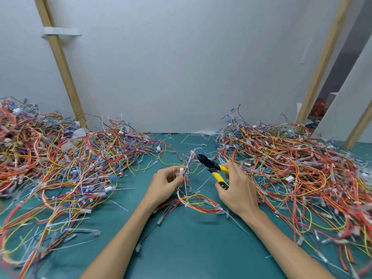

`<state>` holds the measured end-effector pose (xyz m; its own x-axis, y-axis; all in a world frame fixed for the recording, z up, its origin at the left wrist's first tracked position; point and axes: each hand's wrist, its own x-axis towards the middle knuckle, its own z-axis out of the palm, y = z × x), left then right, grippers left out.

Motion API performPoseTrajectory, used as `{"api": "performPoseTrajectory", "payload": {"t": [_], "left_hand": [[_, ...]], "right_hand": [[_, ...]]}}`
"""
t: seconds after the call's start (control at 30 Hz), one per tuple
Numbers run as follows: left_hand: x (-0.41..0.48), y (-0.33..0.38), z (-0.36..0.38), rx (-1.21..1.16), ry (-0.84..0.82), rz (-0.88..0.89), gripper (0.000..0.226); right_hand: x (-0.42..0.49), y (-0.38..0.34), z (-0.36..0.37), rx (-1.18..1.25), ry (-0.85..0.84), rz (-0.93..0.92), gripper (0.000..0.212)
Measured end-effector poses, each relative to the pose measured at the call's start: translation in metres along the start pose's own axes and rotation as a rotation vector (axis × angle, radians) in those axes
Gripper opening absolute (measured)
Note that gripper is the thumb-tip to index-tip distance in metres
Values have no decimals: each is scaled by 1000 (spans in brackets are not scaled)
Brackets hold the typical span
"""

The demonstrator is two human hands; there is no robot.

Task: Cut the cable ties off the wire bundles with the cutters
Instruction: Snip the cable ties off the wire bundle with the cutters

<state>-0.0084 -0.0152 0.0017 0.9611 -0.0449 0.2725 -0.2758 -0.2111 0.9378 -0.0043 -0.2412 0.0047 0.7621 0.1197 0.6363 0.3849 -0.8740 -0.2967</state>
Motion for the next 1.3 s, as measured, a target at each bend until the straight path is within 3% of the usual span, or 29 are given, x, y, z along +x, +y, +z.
{"api": "performPoseTrajectory", "payload": {"t": [0.57, 1.0, 1.3], "left_hand": [[4, -2, 2, -40, 22, 12, 30], [5, -5, 3, -70, 30, -43, 23], [6, -5, 4, -62, 84, -52, 16]], "right_hand": [[7, 10, 4, 350, -13, 117, 46], [5, 9, 3, 333, -16, 95, 45], [5, 7, 4, 114, -56, 192, 53]]}}
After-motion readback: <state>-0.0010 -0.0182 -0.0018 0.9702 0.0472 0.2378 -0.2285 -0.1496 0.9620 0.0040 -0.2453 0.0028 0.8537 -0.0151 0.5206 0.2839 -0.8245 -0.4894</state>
